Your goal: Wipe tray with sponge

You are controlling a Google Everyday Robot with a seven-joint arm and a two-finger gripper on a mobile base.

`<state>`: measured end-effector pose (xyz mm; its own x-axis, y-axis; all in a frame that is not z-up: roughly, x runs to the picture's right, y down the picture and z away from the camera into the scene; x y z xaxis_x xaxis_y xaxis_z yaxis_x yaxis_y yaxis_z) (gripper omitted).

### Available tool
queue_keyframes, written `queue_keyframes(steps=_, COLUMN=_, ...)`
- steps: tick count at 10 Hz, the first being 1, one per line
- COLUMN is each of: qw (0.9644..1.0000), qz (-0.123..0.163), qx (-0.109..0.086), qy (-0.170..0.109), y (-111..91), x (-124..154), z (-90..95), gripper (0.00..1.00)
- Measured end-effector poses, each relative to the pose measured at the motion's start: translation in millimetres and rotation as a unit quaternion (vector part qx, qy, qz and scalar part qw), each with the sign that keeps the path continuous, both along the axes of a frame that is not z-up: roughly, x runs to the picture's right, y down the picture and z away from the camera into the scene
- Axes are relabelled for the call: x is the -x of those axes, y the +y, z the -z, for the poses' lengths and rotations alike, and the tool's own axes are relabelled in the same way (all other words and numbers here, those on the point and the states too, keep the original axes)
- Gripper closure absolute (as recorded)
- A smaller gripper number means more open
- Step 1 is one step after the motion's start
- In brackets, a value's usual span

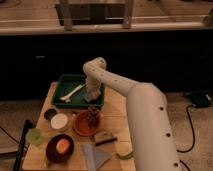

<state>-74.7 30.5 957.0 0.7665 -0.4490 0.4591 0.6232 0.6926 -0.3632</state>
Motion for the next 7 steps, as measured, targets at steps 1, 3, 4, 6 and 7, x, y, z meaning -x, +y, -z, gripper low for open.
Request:
queue_keyframes(steps=1, qw=1.0, qz=-0.002, qx=-0.005, qy=0.006, y=-7, x=-2, z=-4.3, gripper=1.0)
queue_keyframes(steps=3, qw=0.9999, qz=-0.001, qx=-0.012, qy=0.01, y=-18, x=-2, z=-9.8, gripper=1.0)
queue_keyframes(steps=4, qw=0.9998, qz=0.003, qx=-0.015, qy=0.01, y=-23, x=4, z=-11.8, gripper=1.0)
queue_keyframes(steps=6, qw=0.9997, qz=0.016, qx=-0.015, qy=-0.011, y=-25, x=31, z=-11.4, gripper=1.0)
queue_keyframes(steps=7, qw=0.9994, qz=0.024, qx=-0.013, qy=-0.021, y=-23, x=42, z=-9.7, gripper=1.0)
